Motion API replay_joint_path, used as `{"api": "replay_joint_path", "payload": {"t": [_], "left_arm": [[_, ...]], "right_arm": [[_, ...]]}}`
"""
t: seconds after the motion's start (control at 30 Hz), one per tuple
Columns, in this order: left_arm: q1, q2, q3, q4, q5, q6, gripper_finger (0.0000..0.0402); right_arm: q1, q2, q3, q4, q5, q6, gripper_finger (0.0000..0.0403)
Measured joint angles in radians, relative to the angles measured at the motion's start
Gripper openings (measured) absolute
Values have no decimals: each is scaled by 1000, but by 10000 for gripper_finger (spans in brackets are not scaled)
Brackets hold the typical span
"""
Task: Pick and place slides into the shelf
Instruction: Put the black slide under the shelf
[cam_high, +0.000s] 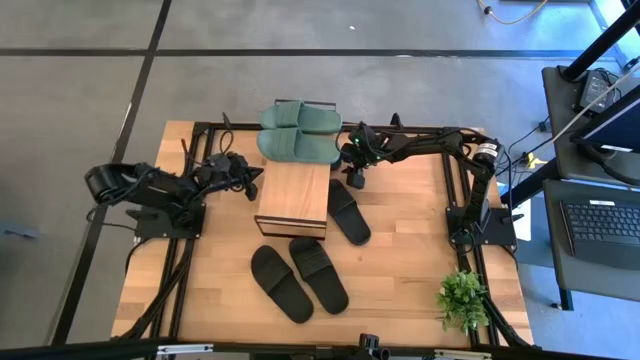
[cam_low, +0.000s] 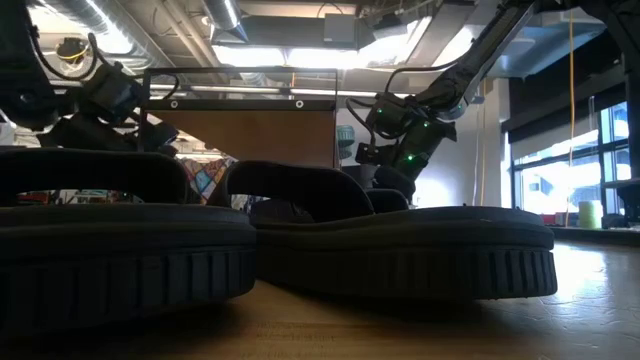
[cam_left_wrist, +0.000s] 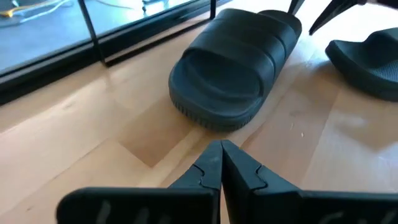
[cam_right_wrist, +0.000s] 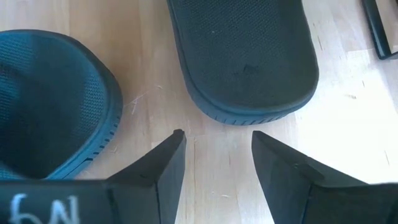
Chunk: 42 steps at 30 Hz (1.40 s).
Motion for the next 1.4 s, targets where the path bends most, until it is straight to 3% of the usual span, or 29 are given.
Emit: {"api": "replay_joint_path", "payload": {"t": [0.3,0.5,1.03,1.23,1.4], "left_arm": [[36,127,0,111,25,29,0],[80,191,0,222,116,55,0],[144,355,74,276,202,127,0],[169,416,74,377,327,130,0],[183,486,74,419,331,132,0]], "right_arm": [[0,0,0,0,0,1,184],[0,0,0,0,0,1,184],[0,0,0,-6,0,10,184],[0,0,0,-6,0,13,184],[0,0,0,-6,0,13,184]]}}
